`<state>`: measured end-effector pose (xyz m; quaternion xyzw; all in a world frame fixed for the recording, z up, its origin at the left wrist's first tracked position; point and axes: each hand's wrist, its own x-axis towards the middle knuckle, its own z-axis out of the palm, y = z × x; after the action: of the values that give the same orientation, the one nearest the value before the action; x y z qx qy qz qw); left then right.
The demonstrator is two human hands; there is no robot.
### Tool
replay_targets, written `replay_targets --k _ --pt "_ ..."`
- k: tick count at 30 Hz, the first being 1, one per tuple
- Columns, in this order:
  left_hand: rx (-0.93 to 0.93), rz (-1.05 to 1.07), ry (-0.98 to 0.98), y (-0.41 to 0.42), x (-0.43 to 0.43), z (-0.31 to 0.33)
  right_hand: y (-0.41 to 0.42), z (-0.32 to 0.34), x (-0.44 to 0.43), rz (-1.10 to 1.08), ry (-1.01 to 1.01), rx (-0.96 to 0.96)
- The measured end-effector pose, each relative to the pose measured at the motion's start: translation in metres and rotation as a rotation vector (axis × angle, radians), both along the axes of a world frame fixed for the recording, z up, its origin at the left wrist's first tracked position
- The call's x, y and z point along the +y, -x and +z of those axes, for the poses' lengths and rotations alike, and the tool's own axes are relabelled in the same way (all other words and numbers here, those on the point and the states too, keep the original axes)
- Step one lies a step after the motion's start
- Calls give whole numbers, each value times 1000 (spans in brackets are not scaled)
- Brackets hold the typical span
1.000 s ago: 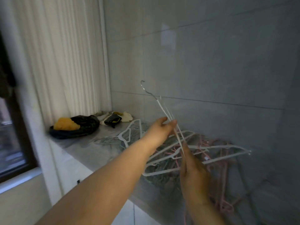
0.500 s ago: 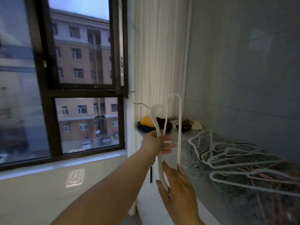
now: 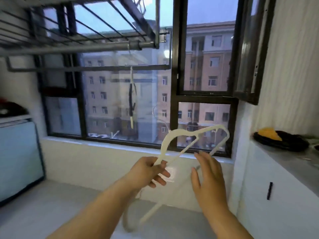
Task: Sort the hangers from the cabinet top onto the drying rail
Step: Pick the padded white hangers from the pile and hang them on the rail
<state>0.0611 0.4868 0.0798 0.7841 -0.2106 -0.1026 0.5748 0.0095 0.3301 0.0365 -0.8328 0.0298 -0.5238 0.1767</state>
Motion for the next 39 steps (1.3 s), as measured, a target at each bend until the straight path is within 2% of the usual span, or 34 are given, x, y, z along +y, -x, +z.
replay_targets --k 8,12,15,21,27,33,39 --pt "1 297 -359 45 200 -1 -25 7 127 309 -158 209" --pt "21 464 -417 62 259 -3 -38 1 171 386 -172 268" --pt "-32 582 -415 60 286 2 -54 -1 192 424 -175 313" --pt "-208 662 -471 23 299 48 -90 18 197 396 -233 323" --pt "-385 610 -515 -29 269 109 -123 40 166 327 -250 330" --pt "-491 595 -558 -78 238 141 -149 43 137 302 -139 442" --pt "-622 670 -643 -101 224 169 -168 53 111 234 -101 522"
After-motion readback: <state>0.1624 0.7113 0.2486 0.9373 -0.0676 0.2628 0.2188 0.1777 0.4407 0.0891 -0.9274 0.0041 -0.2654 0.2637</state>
